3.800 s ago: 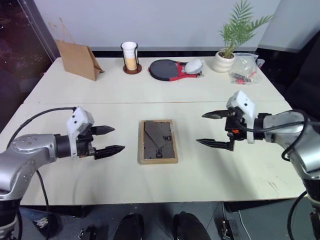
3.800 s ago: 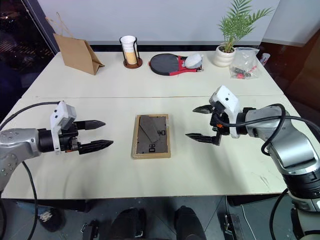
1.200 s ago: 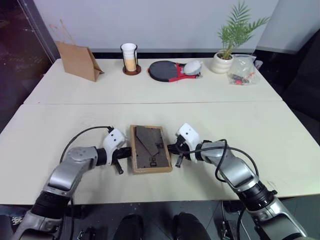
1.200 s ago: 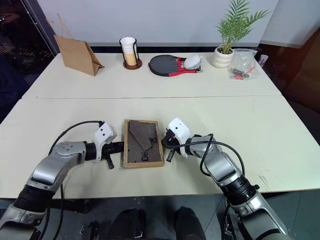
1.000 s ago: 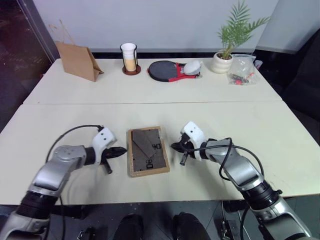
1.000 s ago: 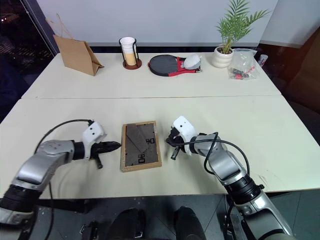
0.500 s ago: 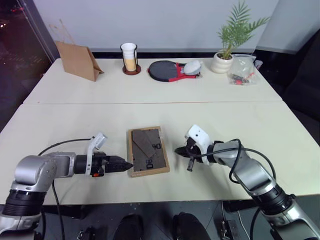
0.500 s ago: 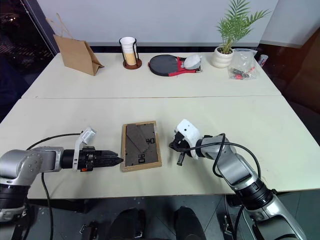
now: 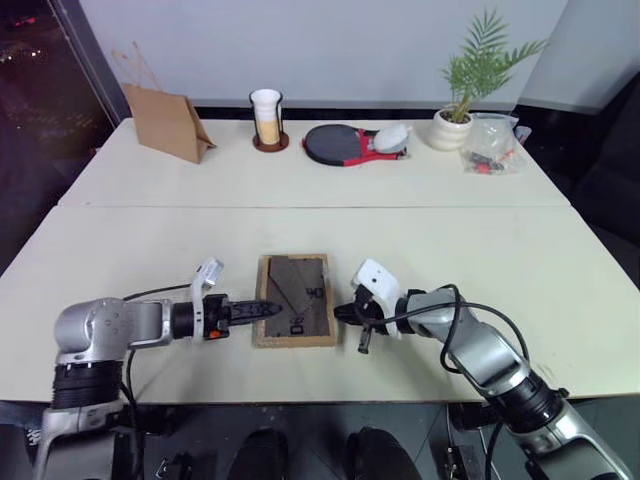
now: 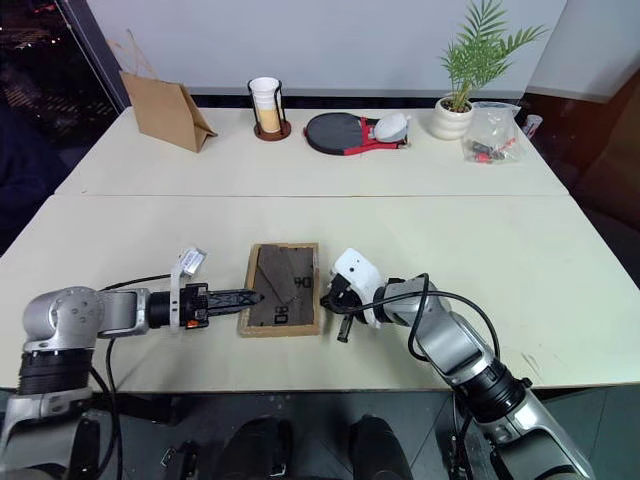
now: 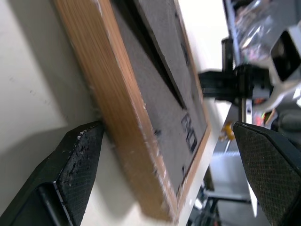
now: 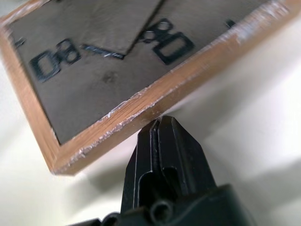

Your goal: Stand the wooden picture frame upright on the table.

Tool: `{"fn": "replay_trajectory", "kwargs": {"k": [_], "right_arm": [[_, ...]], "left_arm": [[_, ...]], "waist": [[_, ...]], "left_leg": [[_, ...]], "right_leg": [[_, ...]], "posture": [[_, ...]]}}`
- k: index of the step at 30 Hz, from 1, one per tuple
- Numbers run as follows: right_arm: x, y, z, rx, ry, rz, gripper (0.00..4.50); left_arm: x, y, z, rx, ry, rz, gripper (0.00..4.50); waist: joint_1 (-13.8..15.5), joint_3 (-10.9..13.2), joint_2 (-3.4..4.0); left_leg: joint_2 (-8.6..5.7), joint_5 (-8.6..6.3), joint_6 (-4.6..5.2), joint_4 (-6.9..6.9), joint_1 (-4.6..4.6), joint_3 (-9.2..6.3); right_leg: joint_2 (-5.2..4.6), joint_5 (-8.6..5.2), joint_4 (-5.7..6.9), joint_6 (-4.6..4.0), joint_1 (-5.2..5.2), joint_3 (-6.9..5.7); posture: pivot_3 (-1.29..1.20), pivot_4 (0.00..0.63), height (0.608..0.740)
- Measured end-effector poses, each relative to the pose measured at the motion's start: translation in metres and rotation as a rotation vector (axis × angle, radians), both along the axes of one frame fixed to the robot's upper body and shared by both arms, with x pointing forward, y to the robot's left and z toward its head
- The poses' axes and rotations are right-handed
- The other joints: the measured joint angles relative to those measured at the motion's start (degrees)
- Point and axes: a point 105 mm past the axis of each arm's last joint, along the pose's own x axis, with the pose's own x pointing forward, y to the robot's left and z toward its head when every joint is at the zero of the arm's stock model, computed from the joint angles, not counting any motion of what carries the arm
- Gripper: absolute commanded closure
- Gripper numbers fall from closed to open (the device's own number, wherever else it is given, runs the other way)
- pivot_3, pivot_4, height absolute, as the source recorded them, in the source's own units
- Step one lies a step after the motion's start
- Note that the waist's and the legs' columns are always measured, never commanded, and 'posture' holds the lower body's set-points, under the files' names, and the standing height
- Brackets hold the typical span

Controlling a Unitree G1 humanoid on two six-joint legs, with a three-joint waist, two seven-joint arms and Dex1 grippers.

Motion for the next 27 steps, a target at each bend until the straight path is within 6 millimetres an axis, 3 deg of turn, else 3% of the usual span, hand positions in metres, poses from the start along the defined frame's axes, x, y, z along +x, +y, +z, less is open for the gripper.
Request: {"fn": "replay_trajectory", "kwargs": {"k": [5,6,8,13,14,17,21,26,27], "right_arm": [[0.0,0.01,0.002,0.021,0.007,0.025,4.5],[0.002,0.011,0.003,0.021,0.002,0.025,4.5],[0.003,0.011,0.005,0.021,-0.005,0.027,4.5],[0.006,0.006,0.003,0.009,0.0,0.009,4.5],[0.006,0.005,0.003,0.006,-0.001,0.008,4.5],[0.008,0.002,0.005,0.006,-0.011,0.001,4.5],[0.023,-0.019,0.024,-0.011,-0.077,-0.058,4.5],[0.043,-0.054,0.092,0.06,-0.193,-0.139,4.5],[0.043,-0.054,0.106,0.109,-0.198,-0.135,3.95]], "left_arm": [[-0.002,-0.004,-0.002,-0.023,-0.023,-0.001,0.04],[-0.004,-0.005,-0.001,-0.035,-0.024,-0.005,0.27],[-0.007,-0.007,-0.004,-0.05,-0.006,-0.012,0.94],[-0.014,-0.011,-0.007,-0.119,0.061,-0.034,3.3],[-0.015,-0.014,-0.002,-0.141,0.053,-0.048,3.44],[-0.014,-0.01,-0.002,-0.136,0.07,-0.029,3.43],[-0.011,-0.009,0.002,-0.155,0.057,-0.008,3.43],[-0.003,-0.01,0.014,-0.194,0.019,0.009,3.43],[0.0,-0.011,0.018,-0.211,0.008,0.015,3.43]], "waist": [[-0.01,-0.02,0.02],[-0.02,-0.02,0.02],[-0.07,-0.02,0.02],[-0.18,0.01,-0.03],[-0.18,0.01,-0.04],[-0.31,0.01,-0.04],[-0.22,0.02,-0.04],[-0.11,0.04,-0.05],[-0.16,0.04,-0.05]], "left_leg": [[-0.02,0.0,0.0,-0.01,0.05,-0.03],[-0.04,0.0,0.0,-0.02,0.04,-0.03],[-0.05,-0.02,0.02,-0.04,-0.03,-0.02],[-0.04,-0.03,0.03,-0.05,-0.3,-0.03],[-0.02,-0.03,0.03,-0.05,-0.3,-0.05],[-0.04,-0.03,0.03,-0.05,-0.29,-0.04],[-0.06,-0.03,0.03,-0.05,-0.3,-0.04],[-0.07,-0.03,0.04,-0.09,-0.31,-0.06],[-0.06,-0.03,0.04,-0.12,-0.31,-0.07]], "right_leg": [[-0.13,0.0,0.0,-0.01,0.04,0.0],[-0.17,-0.01,0.0,-0.01,0.03,-0.01],[-0.27,0.0,-0.03,0.0,-0.03,-0.04],[-0.29,0.03,-0.05,0.04,-0.31,-0.09],[-0.29,0.03,-0.06,0.04,-0.29,-0.12],[-0.3,0.02,-0.05,0.04,-0.3,-0.12],[-0.34,0.02,-0.06,0.03,-0.3,-0.13],[-0.38,0.02,-0.15,0.04,-0.27,-0.18],[-0.38,0.03,-0.16,0.05,-0.28,-0.2]], "posture": [[0.0,0.15,0.74],[0.0,0.15,0.74],[0.0,0.15,0.74],[0.0,0.15,0.74],[0.0,0.15,0.74],[0.0,0.15,0.74],[0.0,0.15,0.74],[0.0,0.15,0.74],[0.0,0.15,0.74]]}}
